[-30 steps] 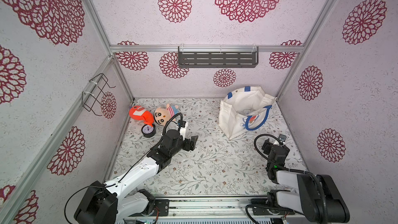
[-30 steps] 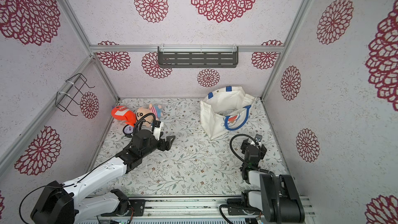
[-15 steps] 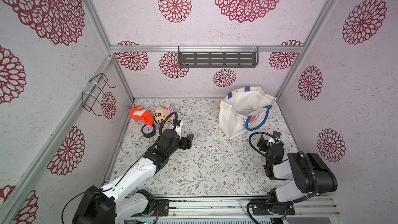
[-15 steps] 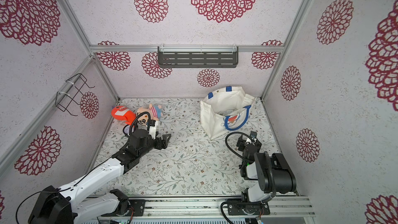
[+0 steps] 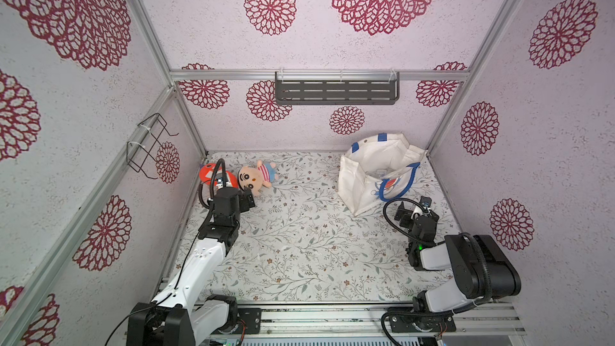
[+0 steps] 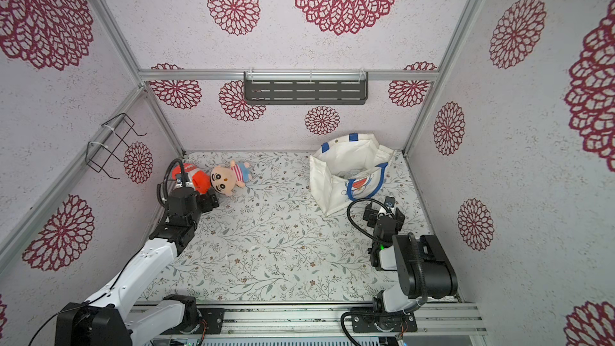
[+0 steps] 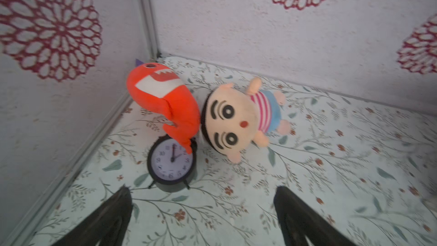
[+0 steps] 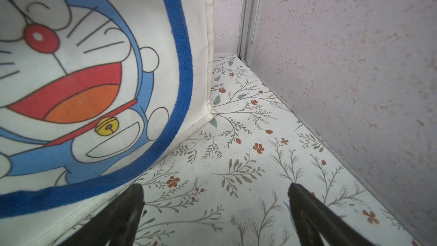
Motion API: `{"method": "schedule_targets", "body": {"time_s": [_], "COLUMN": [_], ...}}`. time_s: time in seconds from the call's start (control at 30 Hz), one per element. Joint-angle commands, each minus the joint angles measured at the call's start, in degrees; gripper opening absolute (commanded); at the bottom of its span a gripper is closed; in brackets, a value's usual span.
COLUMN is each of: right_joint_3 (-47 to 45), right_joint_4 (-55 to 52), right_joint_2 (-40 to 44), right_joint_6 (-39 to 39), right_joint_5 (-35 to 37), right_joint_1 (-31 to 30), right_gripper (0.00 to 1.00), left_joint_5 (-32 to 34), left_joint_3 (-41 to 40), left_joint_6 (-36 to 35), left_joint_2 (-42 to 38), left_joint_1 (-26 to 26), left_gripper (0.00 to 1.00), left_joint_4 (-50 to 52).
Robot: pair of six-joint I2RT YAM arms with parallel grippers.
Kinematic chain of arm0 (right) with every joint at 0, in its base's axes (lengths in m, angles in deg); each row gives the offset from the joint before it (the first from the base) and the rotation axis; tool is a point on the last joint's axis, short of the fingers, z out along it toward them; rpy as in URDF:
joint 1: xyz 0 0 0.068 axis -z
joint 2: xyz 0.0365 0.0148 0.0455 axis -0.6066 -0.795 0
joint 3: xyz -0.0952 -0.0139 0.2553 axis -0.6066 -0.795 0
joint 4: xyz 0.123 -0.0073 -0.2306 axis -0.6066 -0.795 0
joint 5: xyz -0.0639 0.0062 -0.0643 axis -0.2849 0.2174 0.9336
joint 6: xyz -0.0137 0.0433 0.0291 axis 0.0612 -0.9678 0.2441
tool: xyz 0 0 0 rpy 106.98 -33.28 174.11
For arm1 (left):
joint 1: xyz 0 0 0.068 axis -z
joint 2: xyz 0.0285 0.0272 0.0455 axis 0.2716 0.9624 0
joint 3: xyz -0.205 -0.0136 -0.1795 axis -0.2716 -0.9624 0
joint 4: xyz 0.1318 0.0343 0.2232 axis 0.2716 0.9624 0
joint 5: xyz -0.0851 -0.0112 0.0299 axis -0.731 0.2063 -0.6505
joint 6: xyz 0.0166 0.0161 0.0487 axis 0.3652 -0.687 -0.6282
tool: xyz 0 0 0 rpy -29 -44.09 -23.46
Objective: Put the compass set into the canvas bag
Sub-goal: Reset both arms
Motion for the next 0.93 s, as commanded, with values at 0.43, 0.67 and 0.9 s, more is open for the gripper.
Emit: {"method": "schedule_targets", "body": {"time_s": [0.43,0.67,0.9], "right_joint_3": [0.8,1.4,1.0], "right_joint_4": [1.2,0.3,0.9], "right_joint_2": [0.2,-0.1,0.1], "right_joint_6": [0.9,0.8,1.2], "right_joint_5": [1.3,1.3,1.4], "right_joint_1": [-0.3,-0.3,-0.4], "right_gripper": [0.99,0.99,0.99], "left_joint_5": [-12.3,-8.8,-9.8], "left_joint_3": [-17.4,-11.4,-12.0], "left_joint_6": [-12.2,-7.9,-7.4], "left_joint_2": [26.9,24.2,24.5], "left_joint_1": [-8.1,-9.8,-10.4], "left_gripper": [0.98,0.98,0.98], "left_joint_4": [-60.9,-44.2,-46.4]}}
